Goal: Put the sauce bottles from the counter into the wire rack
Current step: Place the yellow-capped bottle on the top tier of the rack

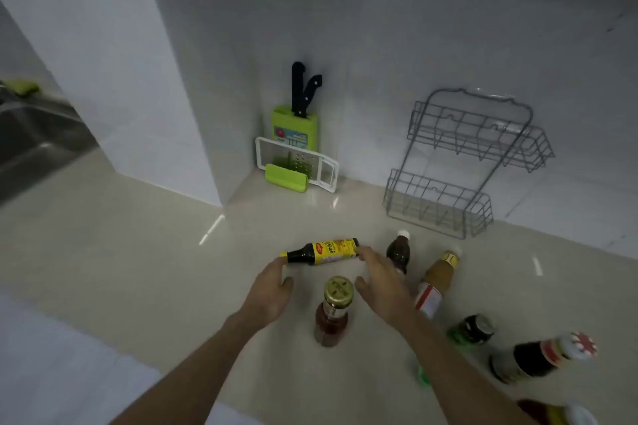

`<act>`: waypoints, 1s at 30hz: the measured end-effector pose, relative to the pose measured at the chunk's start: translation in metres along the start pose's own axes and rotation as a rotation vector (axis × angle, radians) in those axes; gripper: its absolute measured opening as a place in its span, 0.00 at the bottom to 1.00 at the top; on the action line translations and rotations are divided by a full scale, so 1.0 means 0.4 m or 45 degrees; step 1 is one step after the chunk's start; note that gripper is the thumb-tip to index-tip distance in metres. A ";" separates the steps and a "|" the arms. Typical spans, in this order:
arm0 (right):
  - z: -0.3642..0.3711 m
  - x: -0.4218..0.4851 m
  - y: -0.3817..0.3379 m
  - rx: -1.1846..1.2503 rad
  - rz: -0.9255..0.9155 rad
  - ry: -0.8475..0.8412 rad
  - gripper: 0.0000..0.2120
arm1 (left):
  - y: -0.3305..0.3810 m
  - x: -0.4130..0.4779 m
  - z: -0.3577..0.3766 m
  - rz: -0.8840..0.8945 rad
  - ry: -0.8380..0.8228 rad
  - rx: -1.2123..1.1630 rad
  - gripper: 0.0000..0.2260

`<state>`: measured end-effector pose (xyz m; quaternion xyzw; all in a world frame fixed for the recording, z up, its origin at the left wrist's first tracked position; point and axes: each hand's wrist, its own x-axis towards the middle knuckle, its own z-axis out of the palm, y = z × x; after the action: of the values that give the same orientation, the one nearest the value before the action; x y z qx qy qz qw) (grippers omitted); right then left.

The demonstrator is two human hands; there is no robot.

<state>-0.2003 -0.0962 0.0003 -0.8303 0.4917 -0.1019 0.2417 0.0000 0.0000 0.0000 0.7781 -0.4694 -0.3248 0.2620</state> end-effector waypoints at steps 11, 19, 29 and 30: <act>0.091 0.216 -0.017 -0.437 -0.194 -0.317 0.36 | -0.082 0.102 0.022 0.060 -0.135 0.111 0.27; 0.136 0.233 -0.010 -0.775 -0.242 -0.247 0.26 | -0.106 0.111 0.035 -0.005 -0.186 0.020 0.28; 0.138 0.177 0.002 -0.133 0.148 -0.105 0.19 | -0.127 0.123 0.029 -0.086 -0.287 0.119 0.30; 0.134 0.168 0.008 0.027 0.191 -0.059 0.18 | -0.125 0.127 0.024 -0.084 -0.294 0.132 0.29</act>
<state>-0.1476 -0.1395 -0.0522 -0.7906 0.5458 -0.0696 0.2686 0.0385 -0.0257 -0.0553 0.7631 -0.4866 -0.3961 0.1547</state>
